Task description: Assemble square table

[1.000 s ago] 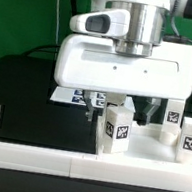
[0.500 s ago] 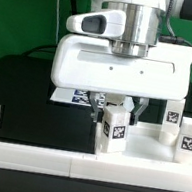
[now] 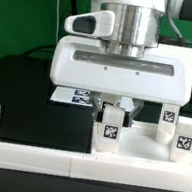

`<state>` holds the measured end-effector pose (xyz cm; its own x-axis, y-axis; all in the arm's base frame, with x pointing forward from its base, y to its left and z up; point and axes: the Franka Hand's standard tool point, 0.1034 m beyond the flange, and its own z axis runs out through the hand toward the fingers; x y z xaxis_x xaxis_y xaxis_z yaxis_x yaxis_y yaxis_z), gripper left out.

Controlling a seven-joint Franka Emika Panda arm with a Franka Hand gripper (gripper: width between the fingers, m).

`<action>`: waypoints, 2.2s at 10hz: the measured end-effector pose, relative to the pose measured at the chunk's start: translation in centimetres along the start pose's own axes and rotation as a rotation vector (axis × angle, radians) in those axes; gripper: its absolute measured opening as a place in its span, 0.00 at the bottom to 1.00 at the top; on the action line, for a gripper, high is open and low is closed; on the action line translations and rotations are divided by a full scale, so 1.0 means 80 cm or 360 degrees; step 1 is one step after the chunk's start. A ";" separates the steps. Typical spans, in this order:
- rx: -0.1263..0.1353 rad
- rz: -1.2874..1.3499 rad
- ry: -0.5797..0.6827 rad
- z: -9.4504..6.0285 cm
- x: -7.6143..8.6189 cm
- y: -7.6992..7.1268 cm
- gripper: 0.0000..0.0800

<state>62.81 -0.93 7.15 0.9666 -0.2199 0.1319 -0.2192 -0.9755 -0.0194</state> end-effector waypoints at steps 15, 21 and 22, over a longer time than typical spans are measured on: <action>-0.0047 0.2527 -0.0248 0.003 -0.004 -0.019 0.36; 0.0130 0.3087 -0.0191 0.004 -0.010 -0.023 0.60; 0.0109 0.2897 -0.0185 0.001 -0.011 -0.038 0.76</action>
Offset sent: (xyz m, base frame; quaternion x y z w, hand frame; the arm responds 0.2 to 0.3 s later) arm 0.0242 0.0352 -0.0056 0.0825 -0.0848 0.4521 0.8841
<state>62.61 2.25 7.01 -0.4379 -0.8849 -0.1589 -0.8876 0.4536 -0.0803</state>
